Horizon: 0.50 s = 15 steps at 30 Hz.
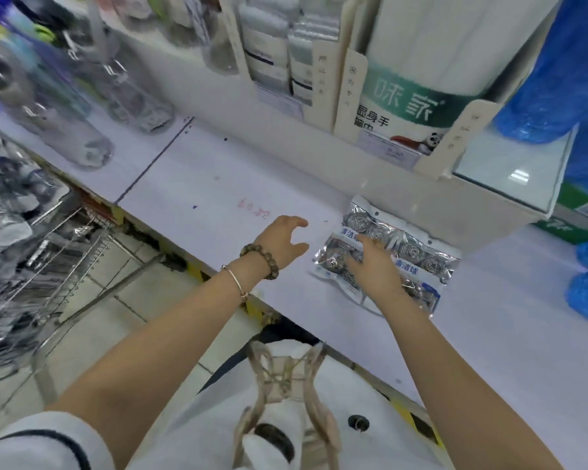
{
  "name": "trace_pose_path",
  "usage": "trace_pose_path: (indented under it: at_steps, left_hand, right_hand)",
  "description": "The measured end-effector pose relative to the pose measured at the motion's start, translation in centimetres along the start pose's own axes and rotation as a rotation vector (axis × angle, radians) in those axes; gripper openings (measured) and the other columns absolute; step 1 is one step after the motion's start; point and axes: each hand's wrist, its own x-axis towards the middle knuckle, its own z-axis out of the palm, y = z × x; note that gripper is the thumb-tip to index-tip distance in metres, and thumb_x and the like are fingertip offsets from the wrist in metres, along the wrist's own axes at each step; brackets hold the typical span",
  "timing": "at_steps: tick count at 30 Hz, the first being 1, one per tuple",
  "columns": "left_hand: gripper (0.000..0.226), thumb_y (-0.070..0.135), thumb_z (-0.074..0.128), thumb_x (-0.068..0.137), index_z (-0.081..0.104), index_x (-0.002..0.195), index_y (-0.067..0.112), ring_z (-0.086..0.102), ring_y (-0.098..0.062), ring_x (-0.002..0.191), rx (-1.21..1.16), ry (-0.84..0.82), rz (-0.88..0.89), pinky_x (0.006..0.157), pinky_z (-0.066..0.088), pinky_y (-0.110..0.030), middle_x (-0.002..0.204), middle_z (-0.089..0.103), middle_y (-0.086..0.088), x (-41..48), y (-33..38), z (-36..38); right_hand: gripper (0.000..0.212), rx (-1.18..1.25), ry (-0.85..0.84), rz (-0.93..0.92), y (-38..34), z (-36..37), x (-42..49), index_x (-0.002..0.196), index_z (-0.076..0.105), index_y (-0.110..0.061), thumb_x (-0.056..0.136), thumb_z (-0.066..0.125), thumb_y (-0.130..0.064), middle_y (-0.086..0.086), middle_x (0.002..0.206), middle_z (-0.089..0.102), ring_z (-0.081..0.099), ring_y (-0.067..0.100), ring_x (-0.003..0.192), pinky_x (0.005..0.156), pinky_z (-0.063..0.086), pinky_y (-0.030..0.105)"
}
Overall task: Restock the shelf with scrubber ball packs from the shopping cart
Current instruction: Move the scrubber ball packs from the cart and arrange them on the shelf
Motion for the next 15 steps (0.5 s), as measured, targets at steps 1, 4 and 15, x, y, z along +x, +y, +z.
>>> trace_pose_path:
  at_steps: [1,4,15]
  left_hand:
    - [0.047,0.026,0.058,0.089,0.044,0.132,0.018,0.043,-0.019,0.122,-0.031,0.036,-0.031,0.1,0.033,-0.025,0.137,0.04,-0.005,-0.9,-0.9,-0.7]
    - [0.044,0.023,0.06,0.088,0.047,0.129,0.017,0.046,-0.019,0.118,-0.126,0.186,-0.139,0.096,0.037,-0.024,0.136,0.042,-0.005,-4.2,-3.7,-2.8]
    - [0.04,0.019,0.059,0.087,0.051,0.126,0.017,0.05,-0.019,0.114,-0.286,0.572,-0.51,0.093,0.042,-0.03,0.127,0.051,-0.004,-16.9,-16.9,-10.4]
  right_hand:
    - [0.051,0.01,-0.008,-0.037,-1.0,0.2,0.2,0.139,0.039,-0.011,0.091,0.056,-0.022,0.016,0.135,0.046,0.044,0.029,0.12,0.091,0.037,0.034]
    - [0.051,0.055,-0.036,-0.128,-4.4,1.1,0.8,0.137,0.041,-0.014,0.09,0.057,-0.021,0.013,0.133,0.046,0.047,0.028,0.118,0.092,0.038,0.034]
    - [0.056,0.035,-0.267,-0.45,-19.2,11.3,-0.9,0.143,0.032,-0.019,0.093,0.054,-0.032,0.003,0.145,0.037,0.038,0.017,0.13,0.099,0.027,0.021]
